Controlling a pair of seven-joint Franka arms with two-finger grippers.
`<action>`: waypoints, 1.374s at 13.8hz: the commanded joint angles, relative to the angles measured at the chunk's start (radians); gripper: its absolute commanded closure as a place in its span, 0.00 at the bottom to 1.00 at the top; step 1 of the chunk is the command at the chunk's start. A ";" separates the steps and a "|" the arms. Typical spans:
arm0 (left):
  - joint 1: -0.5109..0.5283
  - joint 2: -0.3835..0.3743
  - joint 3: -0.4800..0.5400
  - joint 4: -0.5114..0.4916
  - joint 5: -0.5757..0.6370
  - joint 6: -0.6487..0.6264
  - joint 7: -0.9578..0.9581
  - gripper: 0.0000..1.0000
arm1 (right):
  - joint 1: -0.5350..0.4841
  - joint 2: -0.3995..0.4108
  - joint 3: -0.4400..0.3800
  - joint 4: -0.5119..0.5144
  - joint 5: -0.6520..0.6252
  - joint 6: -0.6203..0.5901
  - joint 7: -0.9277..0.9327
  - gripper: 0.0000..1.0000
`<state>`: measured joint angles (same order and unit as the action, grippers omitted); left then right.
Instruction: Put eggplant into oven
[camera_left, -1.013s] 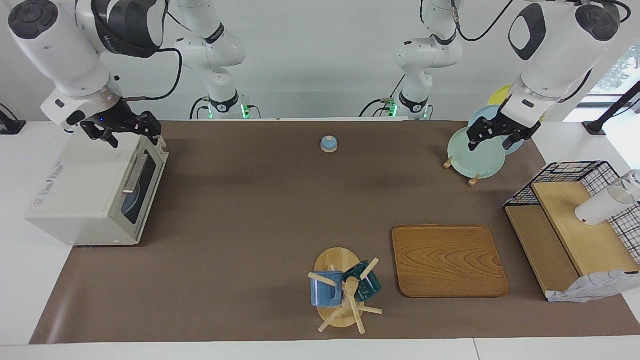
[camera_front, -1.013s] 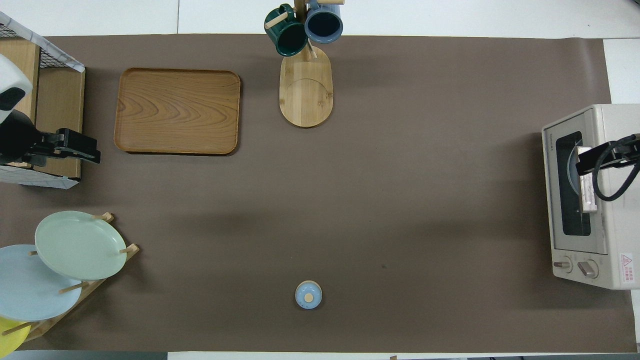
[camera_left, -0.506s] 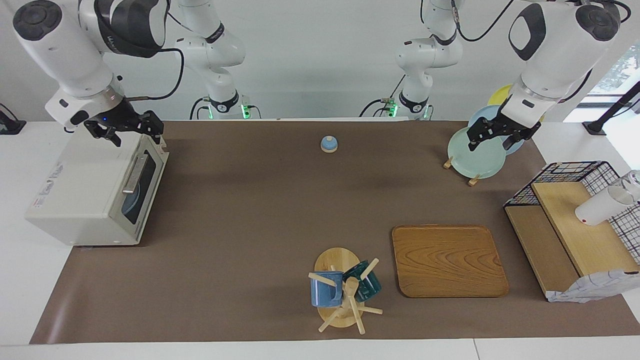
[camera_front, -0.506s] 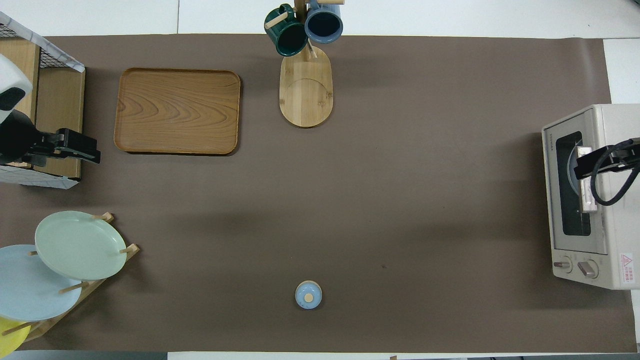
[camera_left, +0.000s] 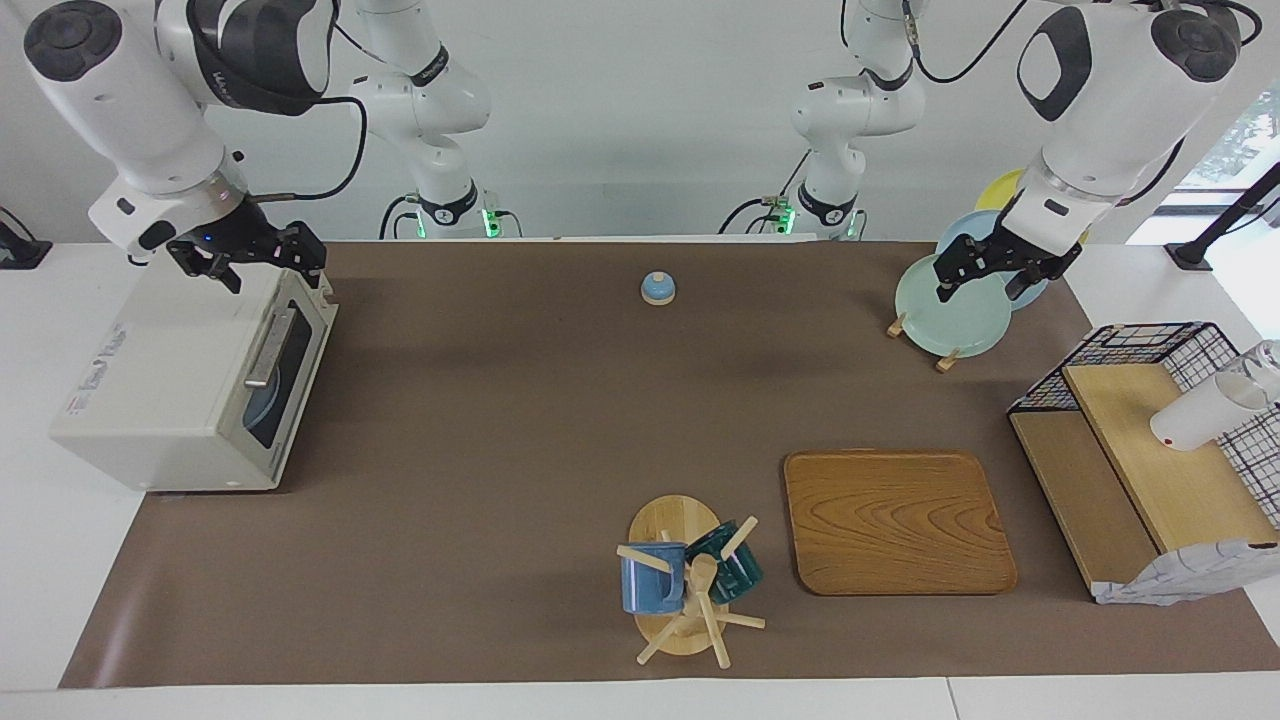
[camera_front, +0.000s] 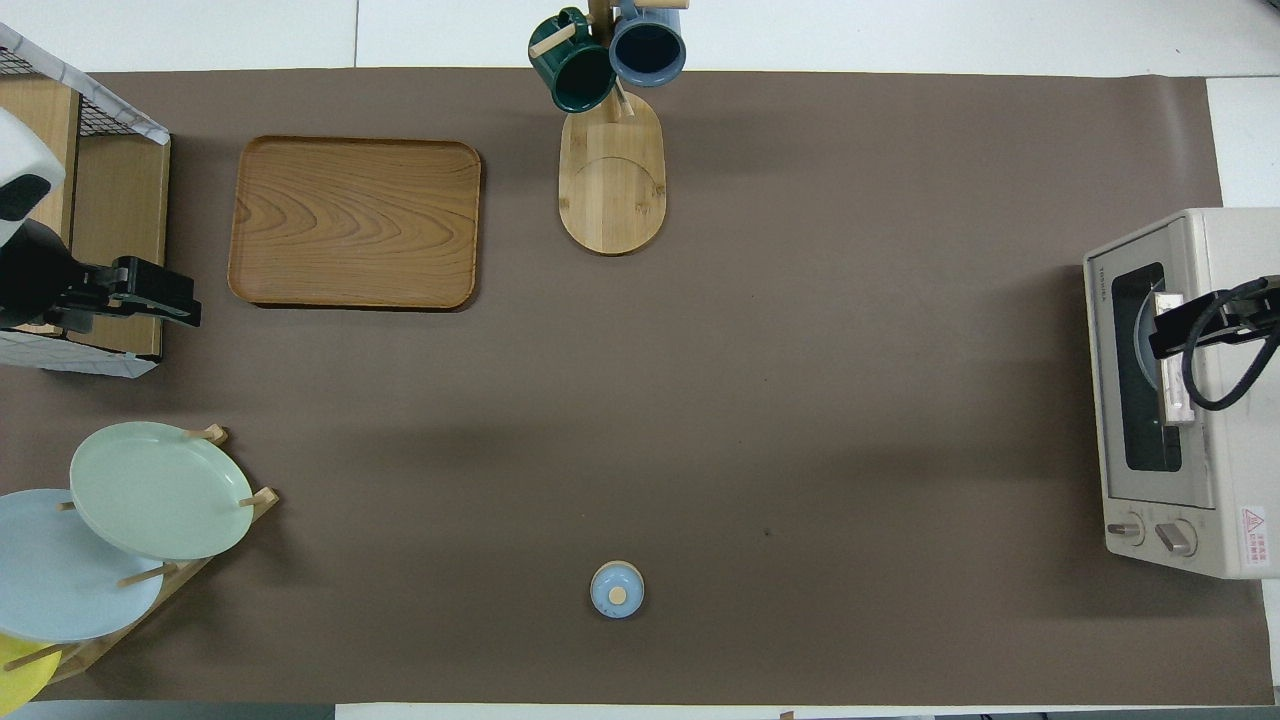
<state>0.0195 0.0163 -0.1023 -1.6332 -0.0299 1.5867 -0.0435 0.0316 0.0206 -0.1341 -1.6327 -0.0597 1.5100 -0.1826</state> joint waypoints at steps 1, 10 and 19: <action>0.010 -0.022 -0.007 -0.025 0.008 0.016 0.008 0.00 | -0.007 -0.016 0.002 -0.016 0.009 0.001 0.023 0.00; 0.010 -0.022 -0.007 -0.025 0.008 0.016 0.008 0.00 | -0.001 -0.004 0.004 0.011 0.001 -0.002 0.057 0.00; 0.010 -0.022 -0.007 -0.025 0.008 0.016 0.008 0.00 | -0.067 -0.004 0.082 0.017 0.018 -0.017 0.092 0.00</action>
<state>0.0195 0.0163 -0.1024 -1.6332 -0.0299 1.5867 -0.0435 0.0169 0.0206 -0.1156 -1.6240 -0.0598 1.5097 -0.1339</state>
